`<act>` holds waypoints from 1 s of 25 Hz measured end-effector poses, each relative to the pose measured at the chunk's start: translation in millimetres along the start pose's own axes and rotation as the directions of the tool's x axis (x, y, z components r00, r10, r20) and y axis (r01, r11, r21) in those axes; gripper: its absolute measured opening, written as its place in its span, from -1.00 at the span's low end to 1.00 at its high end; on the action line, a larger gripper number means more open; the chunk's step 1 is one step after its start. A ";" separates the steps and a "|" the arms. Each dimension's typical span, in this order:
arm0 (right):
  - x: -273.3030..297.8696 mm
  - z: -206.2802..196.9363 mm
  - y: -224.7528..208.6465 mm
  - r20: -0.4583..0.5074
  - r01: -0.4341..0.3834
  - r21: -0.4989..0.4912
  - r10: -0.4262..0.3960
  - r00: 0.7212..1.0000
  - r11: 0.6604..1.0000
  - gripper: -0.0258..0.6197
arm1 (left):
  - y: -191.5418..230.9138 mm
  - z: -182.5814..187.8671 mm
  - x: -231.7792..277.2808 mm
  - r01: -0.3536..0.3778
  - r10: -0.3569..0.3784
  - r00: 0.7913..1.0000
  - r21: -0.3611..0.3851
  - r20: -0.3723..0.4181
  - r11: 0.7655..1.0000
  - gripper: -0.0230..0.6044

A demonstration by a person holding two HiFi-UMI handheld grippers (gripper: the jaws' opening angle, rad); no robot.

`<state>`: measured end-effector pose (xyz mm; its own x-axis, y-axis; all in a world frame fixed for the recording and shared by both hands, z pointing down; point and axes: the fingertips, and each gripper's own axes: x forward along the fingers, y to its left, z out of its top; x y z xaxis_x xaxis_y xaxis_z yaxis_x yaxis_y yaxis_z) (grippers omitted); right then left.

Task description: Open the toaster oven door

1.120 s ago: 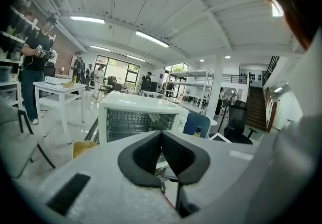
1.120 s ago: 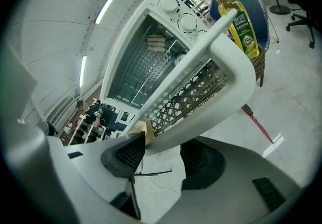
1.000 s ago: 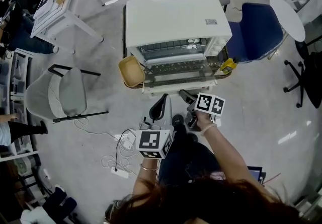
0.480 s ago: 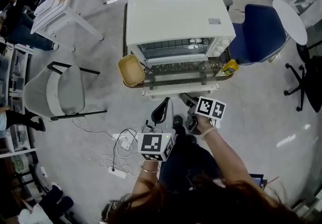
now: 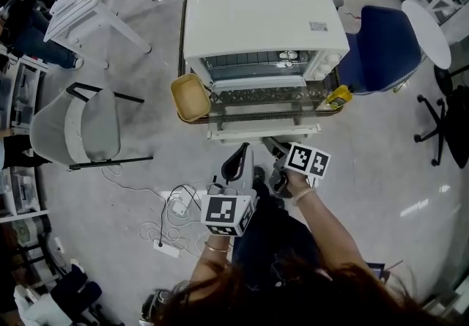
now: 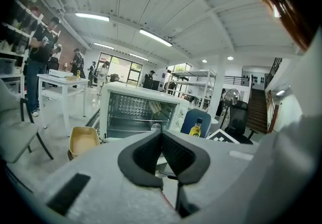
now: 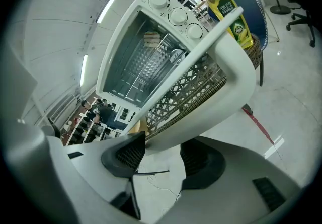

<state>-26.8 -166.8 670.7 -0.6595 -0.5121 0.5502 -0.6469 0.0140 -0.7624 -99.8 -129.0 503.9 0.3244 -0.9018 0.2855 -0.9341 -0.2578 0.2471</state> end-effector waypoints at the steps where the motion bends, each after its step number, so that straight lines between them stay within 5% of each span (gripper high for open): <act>1: 0.8 -0.9 -1.5 0.001 -0.001 -0.001 0.001 1.000 1.000 -0.28 | 0.6 -2.5 0.2 -0.001 0.001 1.000 -0.001 0.000 1.000 -0.88; 25: 13.7 -17.9 -28.2 0.034 -0.017 -0.039 0.018 0.999 0.999 -0.28 | 11.9 -56.4 -2.2 -0.022 0.022 1.000 -0.015 -0.002 1.000 -0.88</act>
<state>-24.5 -158.8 705.8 -0.6577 -0.5407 0.5245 -0.6501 0.0557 -0.7578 -103.2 -110.5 558.5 0.3037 -0.9068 0.2925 -0.9388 -0.2324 0.2543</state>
